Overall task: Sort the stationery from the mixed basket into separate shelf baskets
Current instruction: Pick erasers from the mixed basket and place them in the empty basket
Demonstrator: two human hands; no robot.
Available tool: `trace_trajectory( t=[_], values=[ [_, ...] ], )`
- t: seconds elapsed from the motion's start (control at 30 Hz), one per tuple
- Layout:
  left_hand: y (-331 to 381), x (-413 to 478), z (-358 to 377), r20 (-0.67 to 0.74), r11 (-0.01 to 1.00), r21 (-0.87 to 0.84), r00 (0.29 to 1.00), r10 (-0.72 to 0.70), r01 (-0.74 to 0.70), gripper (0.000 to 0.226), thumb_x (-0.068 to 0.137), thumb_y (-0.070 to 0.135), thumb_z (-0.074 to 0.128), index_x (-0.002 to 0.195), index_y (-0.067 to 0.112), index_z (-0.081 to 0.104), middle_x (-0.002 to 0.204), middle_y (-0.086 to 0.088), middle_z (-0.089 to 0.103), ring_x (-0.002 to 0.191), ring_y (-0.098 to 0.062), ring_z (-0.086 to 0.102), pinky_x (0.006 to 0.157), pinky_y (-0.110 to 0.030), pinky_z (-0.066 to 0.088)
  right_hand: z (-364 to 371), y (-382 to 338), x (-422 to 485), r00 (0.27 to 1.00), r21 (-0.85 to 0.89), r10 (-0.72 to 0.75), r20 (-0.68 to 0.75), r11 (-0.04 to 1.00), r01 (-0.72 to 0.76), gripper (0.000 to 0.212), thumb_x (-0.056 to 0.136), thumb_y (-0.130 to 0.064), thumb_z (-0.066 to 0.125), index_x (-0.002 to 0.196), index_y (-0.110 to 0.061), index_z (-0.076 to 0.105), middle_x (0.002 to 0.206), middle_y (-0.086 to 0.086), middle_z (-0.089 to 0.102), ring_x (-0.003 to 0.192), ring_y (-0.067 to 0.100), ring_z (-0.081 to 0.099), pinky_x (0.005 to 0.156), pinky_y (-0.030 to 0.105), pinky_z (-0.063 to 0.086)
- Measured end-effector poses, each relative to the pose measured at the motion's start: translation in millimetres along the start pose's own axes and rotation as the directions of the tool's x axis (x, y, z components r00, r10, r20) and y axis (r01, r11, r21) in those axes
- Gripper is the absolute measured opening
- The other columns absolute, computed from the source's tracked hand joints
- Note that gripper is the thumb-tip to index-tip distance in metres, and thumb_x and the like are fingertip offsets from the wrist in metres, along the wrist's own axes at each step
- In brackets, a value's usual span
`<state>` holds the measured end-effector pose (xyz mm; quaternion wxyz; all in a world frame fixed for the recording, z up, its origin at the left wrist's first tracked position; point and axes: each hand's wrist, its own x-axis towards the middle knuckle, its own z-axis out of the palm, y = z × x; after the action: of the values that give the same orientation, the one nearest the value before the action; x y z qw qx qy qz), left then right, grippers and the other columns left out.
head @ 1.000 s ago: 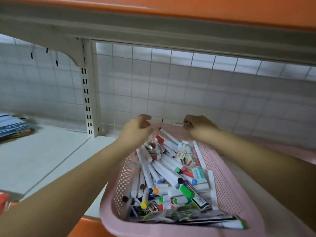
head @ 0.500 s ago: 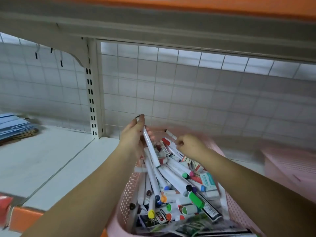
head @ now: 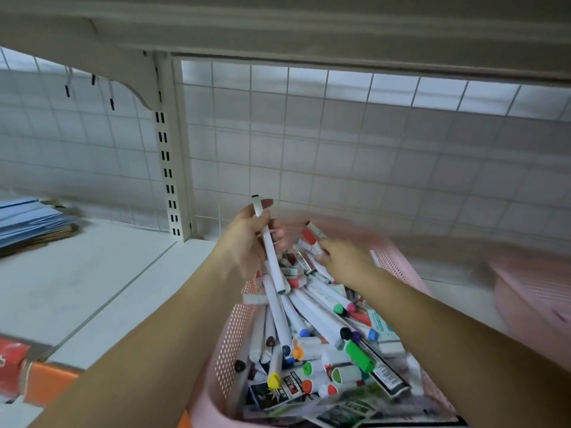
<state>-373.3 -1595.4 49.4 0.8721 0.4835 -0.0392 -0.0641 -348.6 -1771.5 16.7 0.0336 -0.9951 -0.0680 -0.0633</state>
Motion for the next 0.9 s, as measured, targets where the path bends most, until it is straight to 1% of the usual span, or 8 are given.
trace_trajectory(
  t=[0.17, 0.27, 0.4, 0.57, 0.63, 0.7, 0.8, 0.9],
  values=[
    [1, -3, 6, 0.007, 1.000, 0.012, 1.000, 0.012, -0.012, 0.011, 0.095, 0.011, 0.047, 0.103, 0.014, 0.053, 0.060, -0.001, 0.039, 0.042, -0.009, 0.034, 0.040, -0.018, 0.034, -27, -20, -11, 0.981, 0.630, 0.045, -0.187, 0.772, 0.084, 0.026, 0.098, -0.024, 0.043, 0.108, -0.006, 0.059, 0.088, 0.010, 0.063, 0.082, 0.026, 0.059, 0.074, 0.032, 0.047],
    [1, -5, 6, 0.002, 0.999, 0.045, 1.000, 0.028, -0.028, 0.008, 0.092, 0.008, 0.050, 0.086, 0.006, 0.055, 0.056, -0.002, 0.046, 0.039, -0.008, 0.039, 0.038, -0.017, 0.036, -35, -36, -26, 0.988, 0.788, -0.015, -0.152, 0.601, 0.130, 0.027, 0.097, -0.017, 0.048, 0.096, 0.003, 0.066, 0.073, 0.009, 0.060, 0.059, 0.014, 0.051, 0.056, 0.024, 0.042],
    [3, -6, 4, -0.012, 0.998, 0.066, 1.000, -0.002, 0.003, 0.010, 0.088, 0.007, 0.056, 0.084, -0.001, 0.060, 0.067, -0.009, 0.058, 0.042, -0.010, 0.053, 0.043, -0.018, 0.046, -35, -45, -30, 0.986, 0.850, 0.032, -0.164, 0.512, 0.125, 0.020, 0.094, -0.014, 0.052, 0.087, -0.008, 0.069, 0.059, -0.004, 0.058, 0.039, -0.001, 0.044, 0.042, 0.013, 0.037],
    [3, -4, 1, -0.016, 0.998, 0.064, 1.000, -0.009, 0.010, 0.015, 0.093, 0.013, 0.051, 0.090, 0.003, 0.062, 0.078, -0.007, 0.066, 0.070, -0.017, 0.064, 0.062, -0.029, 0.055, -30, -45, -26, 0.977, 0.809, 0.045, -0.208, 0.569, 0.146, 0.036, 0.093, -0.027, 0.053, 0.079, 0.003, 0.066, 0.059, 0.013, 0.054, 0.053, 0.013, 0.049, 0.056, 0.023, 0.039],
    [3, -2, 0, -0.071, 1.000, -0.001, 0.997, -0.003, 0.003, 0.017, 0.097, 0.014, 0.045, 0.090, 0.005, 0.058, 0.082, -0.008, 0.069, 0.077, -0.020, 0.066, 0.073, -0.035, 0.054, -24, -28, -16, 0.955, 0.662, 0.095, -0.282, 0.739, 0.122, 0.031, 0.095, -0.027, 0.049, 0.081, -0.006, 0.067, 0.067, 0.015, 0.059, 0.063, 0.020, 0.053, 0.062, 0.028, 0.041],
    [3, 0, 1, -0.117, 0.997, -0.074, 0.993, -0.022, 0.013, 0.016, 0.098, 0.016, 0.043, 0.090, 0.007, 0.053, 0.079, -0.008, 0.066, 0.075, -0.022, 0.065, 0.080, -0.040, 0.054, -12, -6, -7, 0.964, 0.405, 0.073, -0.254, 0.913, 0.038, 0.024, 0.095, -0.019, 0.046, 0.100, -0.010, 0.067, 0.092, 0.013, 0.068, 0.082, 0.027, 0.061, 0.073, 0.032, 0.048],
    [1, 2, 2, -0.173, 0.996, -0.082, 0.984, -0.039, 0.026, 0.019, 0.099, 0.019, 0.041, 0.086, 0.008, 0.050, 0.066, -0.003, 0.053, 0.057, -0.016, 0.056, 0.055, -0.029, 0.053, 5, 14, 2, 0.996, 0.206, 0.070, -0.049, 0.977, -0.059, 0.030, 0.092, -0.015, 0.049, 0.118, -0.011, 0.062, 0.117, 0.013, 0.062, 0.098, 0.029, 0.060, 0.082, 0.032, 0.049],
    [1, 3, 3, -0.168, 0.999, -0.015, 0.985, -0.030, 0.028, 0.021, 0.100, 0.020, 0.039, 0.085, 0.010, 0.049, 0.064, -0.002, 0.046, 0.055, -0.014, 0.046, 0.048, -0.024, 0.045, 8, 13, 7, 0.999, 0.048, 0.049, 0.001, 0.998, -0.049, 0.037, 0.092, -0.021, 0.051, 0.128, -0.016, 0.054, 0.126, 0.014, 0.053, 0.115, 0.029, 0.048, 0.092, 0.032, 0.042]
  ],
)
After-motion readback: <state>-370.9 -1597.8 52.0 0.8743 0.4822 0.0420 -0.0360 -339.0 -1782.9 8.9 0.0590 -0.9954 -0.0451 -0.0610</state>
